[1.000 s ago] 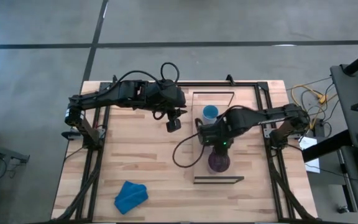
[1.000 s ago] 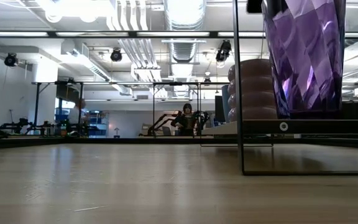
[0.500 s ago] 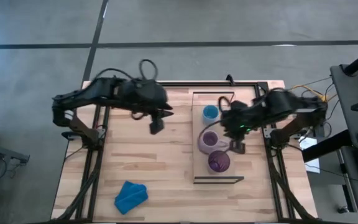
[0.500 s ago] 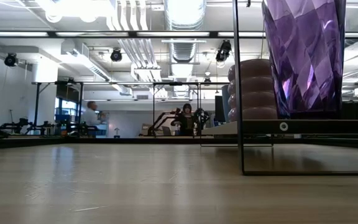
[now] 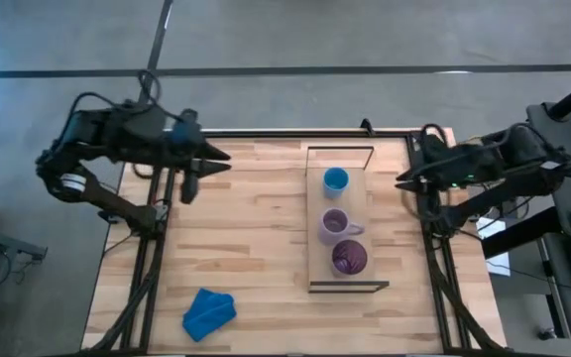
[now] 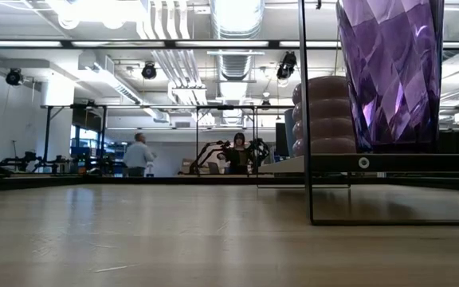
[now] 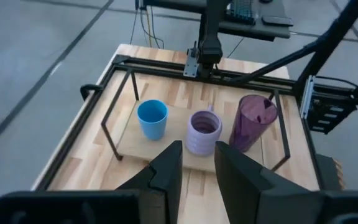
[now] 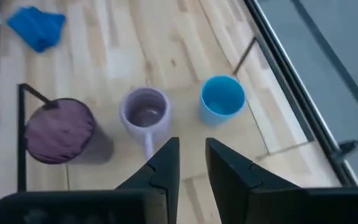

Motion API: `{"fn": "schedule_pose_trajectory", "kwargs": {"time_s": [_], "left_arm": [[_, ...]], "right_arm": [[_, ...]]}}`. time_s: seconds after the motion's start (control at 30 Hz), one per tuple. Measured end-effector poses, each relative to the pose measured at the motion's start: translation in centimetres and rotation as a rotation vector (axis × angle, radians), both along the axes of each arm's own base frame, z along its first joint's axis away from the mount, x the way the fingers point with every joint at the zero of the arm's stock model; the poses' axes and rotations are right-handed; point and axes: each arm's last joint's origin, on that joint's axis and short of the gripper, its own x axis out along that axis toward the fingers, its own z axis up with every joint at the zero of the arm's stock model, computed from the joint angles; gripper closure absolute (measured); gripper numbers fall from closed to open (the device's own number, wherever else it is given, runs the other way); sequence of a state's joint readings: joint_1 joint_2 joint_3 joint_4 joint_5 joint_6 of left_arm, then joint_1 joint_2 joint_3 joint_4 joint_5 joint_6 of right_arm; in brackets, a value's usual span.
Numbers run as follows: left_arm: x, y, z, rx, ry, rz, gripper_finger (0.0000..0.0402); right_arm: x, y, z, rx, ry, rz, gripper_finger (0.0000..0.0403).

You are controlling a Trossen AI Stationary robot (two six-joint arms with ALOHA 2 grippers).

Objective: Stack small to large cups/mugs on shelf
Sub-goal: Return to Home Position

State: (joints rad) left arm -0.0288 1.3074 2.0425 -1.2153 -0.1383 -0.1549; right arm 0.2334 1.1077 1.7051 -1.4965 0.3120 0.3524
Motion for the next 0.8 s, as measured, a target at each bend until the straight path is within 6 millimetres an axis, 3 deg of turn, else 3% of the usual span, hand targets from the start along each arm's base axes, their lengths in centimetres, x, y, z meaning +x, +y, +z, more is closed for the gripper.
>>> {"fn": "schedule_pose_trajectory", "kwargs": {"time_s": [0.2, 0.47, 0.67, 0.8], "left_arm": [[-2.8, 0.1, -0.8, 0.061, -0.023, -0.02, 0.0322], [-2.9, 0.1, -5.0, 0.08, -0.259, -0.011, 0.0322], [-2.5, 0.1, -9.1, 0.097, -0.504, -0.015, 0.0322], [-2.8, 0.1, -12.0, 0.093, -0.601, -0.011, 0.0322]], "right_arm": [[-3.4, -0.5, -2.7, 0.073, -0.231, 0.129, 0.0321], [-6.3, -0.9, -6.3, 0.101, -0.717, 0.278, 0.0321], [-5.9, -0.9, -8.4, 0.018, -1.022, 0.284, 0.0318], [-4.2, -0.8, -10.8, -0.046, -0.956, 0.219, 0.0322]]}}
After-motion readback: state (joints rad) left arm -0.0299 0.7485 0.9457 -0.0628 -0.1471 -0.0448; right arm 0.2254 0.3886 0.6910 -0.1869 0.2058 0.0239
